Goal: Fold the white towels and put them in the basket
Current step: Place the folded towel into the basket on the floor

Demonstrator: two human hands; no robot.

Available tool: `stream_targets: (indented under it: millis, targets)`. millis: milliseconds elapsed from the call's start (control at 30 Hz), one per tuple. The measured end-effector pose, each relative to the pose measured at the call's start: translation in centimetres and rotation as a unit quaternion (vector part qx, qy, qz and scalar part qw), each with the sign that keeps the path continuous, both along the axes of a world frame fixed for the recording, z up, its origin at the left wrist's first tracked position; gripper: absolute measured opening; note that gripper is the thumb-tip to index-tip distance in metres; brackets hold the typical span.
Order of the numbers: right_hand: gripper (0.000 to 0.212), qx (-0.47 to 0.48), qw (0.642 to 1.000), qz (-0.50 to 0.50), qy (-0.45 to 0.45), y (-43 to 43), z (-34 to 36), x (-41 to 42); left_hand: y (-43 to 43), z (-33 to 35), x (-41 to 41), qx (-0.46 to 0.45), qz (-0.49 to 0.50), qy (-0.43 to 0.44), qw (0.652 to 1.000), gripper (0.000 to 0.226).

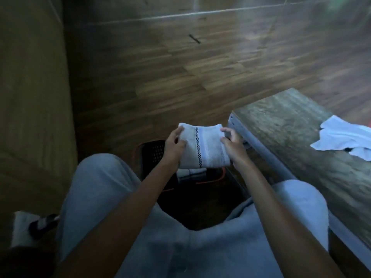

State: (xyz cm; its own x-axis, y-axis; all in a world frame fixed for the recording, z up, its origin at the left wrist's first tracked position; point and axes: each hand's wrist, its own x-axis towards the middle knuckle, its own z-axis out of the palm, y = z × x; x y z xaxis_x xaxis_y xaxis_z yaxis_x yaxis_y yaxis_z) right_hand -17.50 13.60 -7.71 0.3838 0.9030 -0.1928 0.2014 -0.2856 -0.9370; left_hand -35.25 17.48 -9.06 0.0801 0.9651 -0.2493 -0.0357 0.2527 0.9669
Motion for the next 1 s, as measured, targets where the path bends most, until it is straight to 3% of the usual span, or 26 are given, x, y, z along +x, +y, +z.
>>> stream_targets:
  millis: [167, 367, 533, 833, 1000]
  targets:
    - [0.033, -0.084, 0.996, 0.023, 0.001, 5.3, -6.5, -0.6, 3.8, -7.2, -0.7, -0.041, -0.002, 0.067, 0.997, 0.051]
    - [0.036, -0.173, 0.981, 0.059, -0.063, 11.5, -16.1, -0.1, 8.0, -18.7, -0.2, -0.115, 0.02, 0.081, 0.99, 0.055]
    - [0.038, -0.215, 0.969, 0.083, -0.091, 14.5, -23.9, 0.7, 9.8, -26.4, 1.2, -0.124, 0.053, 0.07, 0.988, 0.052]
    - [0.046, -0.168, 0.968, 0.075, -0.174, 16.6, -28.1, -0.4, 12.9, -31.4, 1.5, -0.098, 0.046, 0.113, 0.988, 0.049]
    - [0.049, -0.131, 0.956, 0.101, -0.243, 16.5, -28.1, -0.7, 12.3, -31.4, 1.9, 0.0, 0.048, 0.209, 0.977, 0.05]
